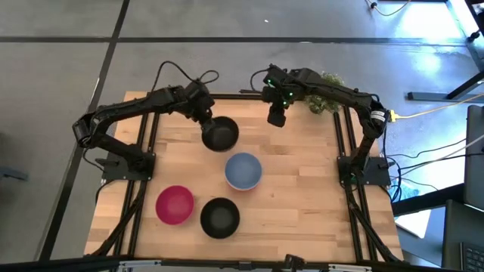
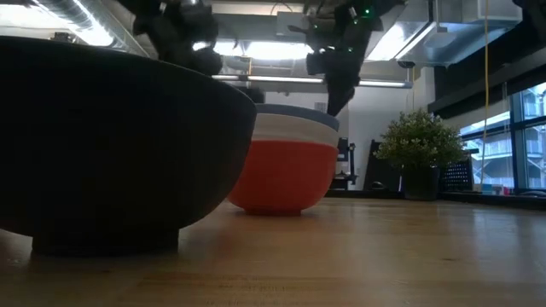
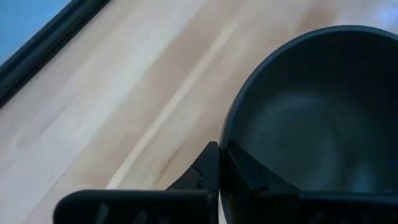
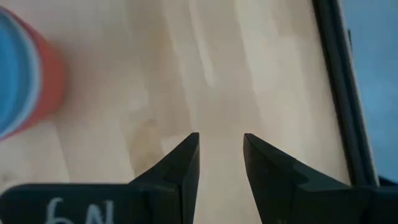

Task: Nest bowls inside each other
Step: Stack the top black bowl on top of the blue bowl

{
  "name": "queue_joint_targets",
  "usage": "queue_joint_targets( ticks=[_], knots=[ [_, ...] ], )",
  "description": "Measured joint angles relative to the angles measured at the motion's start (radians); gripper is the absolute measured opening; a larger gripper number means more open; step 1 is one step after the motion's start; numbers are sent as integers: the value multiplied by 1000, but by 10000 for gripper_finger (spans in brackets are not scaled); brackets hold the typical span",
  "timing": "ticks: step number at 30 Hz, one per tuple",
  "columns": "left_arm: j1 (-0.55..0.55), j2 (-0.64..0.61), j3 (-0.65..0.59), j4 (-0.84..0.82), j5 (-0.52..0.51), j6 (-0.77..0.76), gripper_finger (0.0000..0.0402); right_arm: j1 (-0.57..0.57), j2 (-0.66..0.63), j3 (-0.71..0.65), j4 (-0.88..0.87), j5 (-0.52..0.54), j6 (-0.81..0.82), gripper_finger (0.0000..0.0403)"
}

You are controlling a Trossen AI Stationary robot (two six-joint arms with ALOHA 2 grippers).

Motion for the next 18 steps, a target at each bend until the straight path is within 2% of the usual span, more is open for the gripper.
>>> queue_joint_targets(
  ticks=[3,10,18],
  knots=[
    [-55,0,53,-1,47,8,2,-33,0,0,-4,1,-3,126],
    [-168,12,148,-10,56,-20,2,-90,0,-6,2,-1,-17,126],
    [-266,200,285,-96,35,-8,2,-98,0,-6,33,-37,-30,126]
  ],
)
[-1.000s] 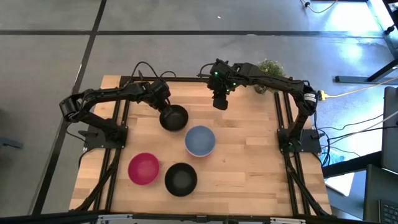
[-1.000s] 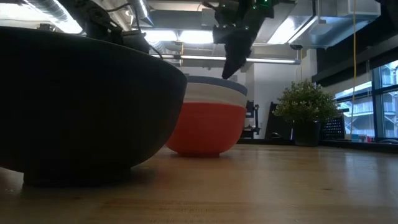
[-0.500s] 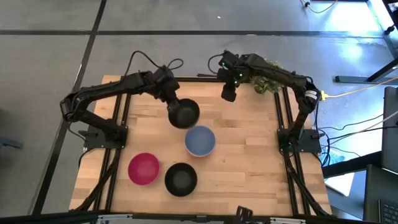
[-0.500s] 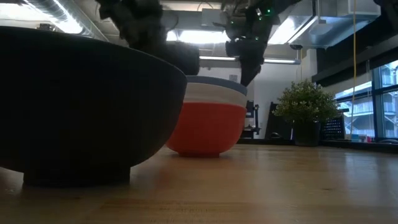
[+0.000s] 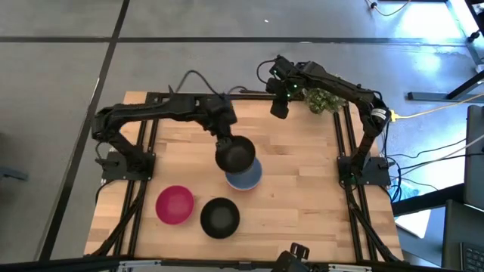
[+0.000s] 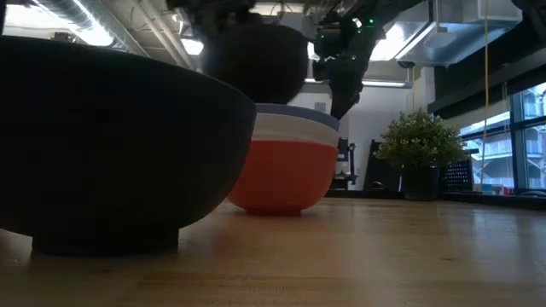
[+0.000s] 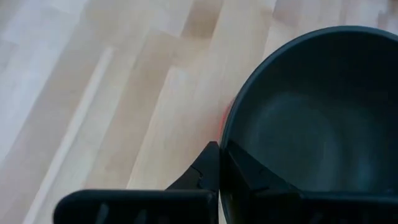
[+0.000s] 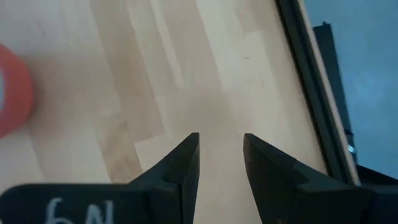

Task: Nest bowls inside each other
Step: Stack the top black bowl on top of the blue bowl

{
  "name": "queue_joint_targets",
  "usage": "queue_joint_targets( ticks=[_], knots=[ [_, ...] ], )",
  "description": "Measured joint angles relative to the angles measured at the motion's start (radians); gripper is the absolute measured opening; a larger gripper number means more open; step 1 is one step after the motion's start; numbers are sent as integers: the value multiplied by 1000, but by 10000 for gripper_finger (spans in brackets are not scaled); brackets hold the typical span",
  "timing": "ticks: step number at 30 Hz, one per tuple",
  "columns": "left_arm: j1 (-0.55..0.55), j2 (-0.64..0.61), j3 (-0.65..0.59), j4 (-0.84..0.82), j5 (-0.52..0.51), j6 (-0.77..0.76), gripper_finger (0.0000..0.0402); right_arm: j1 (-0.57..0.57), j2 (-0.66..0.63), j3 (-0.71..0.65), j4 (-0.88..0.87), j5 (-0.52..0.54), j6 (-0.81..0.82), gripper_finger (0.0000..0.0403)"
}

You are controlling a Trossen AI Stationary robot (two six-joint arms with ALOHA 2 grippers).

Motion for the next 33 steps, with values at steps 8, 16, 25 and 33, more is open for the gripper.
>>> queue_joint_targets(
  ticks=[8,16,25,33],
  knots=[
    [-68,123,122,-61,21,15,2,0,0,0,4,-17,-15,126],
    [-131,181,135,-88,-28,-14,2,0,0,0,18,-25,-26,126],
    [-136,188,135,-14,-104,-41,2,0,0,-1,22,-57,-26,126],
    [-140,246,135,-15,-106,-44,2,1,0,-1,22,-78,-26,126]
  ],
)
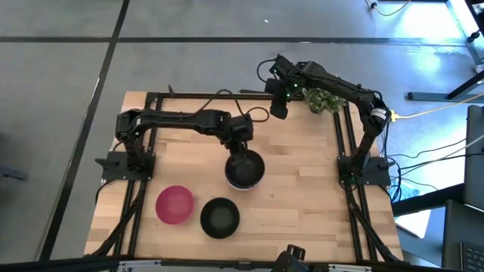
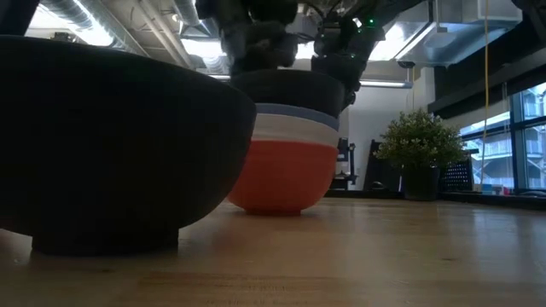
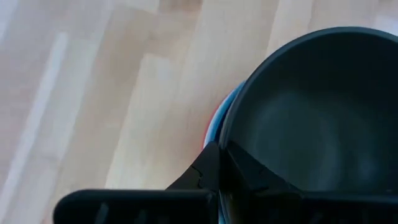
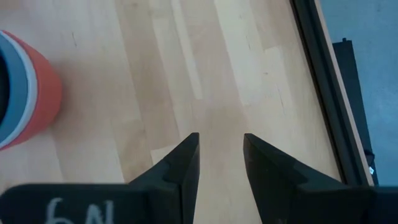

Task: Nest bowls inside each other
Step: Stack the top black bowl on top of the blue bowl, then stack the pink bowl on top of the black bowl

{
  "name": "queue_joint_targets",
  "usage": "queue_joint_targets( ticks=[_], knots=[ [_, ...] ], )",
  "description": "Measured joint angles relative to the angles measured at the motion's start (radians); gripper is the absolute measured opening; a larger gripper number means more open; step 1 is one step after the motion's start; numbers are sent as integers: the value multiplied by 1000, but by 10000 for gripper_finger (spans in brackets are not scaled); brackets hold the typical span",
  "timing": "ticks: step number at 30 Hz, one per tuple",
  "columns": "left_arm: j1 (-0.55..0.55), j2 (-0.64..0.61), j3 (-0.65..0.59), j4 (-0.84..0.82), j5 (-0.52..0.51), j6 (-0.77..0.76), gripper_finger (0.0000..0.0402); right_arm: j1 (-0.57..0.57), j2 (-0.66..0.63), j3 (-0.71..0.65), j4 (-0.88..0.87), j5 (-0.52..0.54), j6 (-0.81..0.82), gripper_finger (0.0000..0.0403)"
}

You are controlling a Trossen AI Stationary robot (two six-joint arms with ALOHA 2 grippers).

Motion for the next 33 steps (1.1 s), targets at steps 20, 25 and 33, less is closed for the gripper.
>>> queue_joint_targets(
  ticks=[20,25,33],
  knots=[
    [-5,12,0,77,-28,8,93,0,0,0,-1,-1,-2,126],
    [-1,11,1,82,-27,14,99,0,0,0,0,-1,-3,126],
    [35,-18,78,-27,-23,64,100,0,0,0,-1,-1,-3,126]
  ],
)
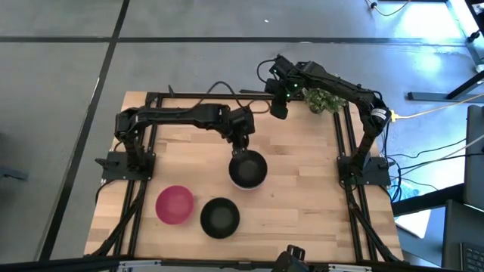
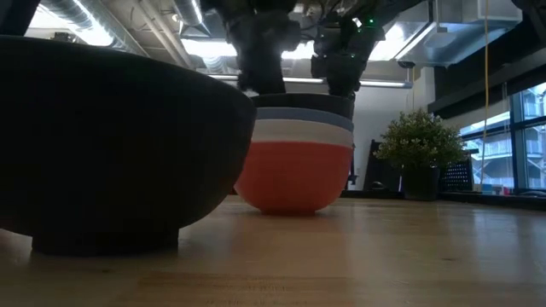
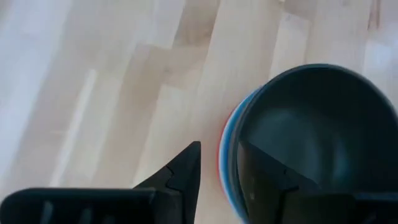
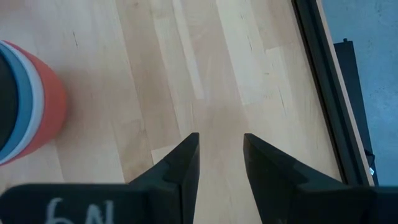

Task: Nest bowls inside each other
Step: Stack the pink bowl on top of the black bowl

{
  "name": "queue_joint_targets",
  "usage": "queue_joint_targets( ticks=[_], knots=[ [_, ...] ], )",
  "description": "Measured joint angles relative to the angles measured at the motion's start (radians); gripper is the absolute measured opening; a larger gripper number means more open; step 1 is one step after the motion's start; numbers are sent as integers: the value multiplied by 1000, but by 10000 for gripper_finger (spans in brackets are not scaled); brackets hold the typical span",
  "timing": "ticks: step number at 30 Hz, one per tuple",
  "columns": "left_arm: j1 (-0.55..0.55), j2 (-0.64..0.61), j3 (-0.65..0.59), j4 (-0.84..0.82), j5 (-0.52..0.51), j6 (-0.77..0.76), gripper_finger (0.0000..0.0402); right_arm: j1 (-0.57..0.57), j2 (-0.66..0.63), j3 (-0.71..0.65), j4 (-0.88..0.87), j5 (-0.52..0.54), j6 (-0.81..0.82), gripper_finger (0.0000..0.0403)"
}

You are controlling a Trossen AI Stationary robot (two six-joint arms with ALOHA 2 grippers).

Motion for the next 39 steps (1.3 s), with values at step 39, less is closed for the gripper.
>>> queue_joint_targets(
  ticks=[39],
  knots=[
    [-177,-759,-477,-101,-218,-262,96,314,-3,282,-88,-84,35,126]
  ],
)
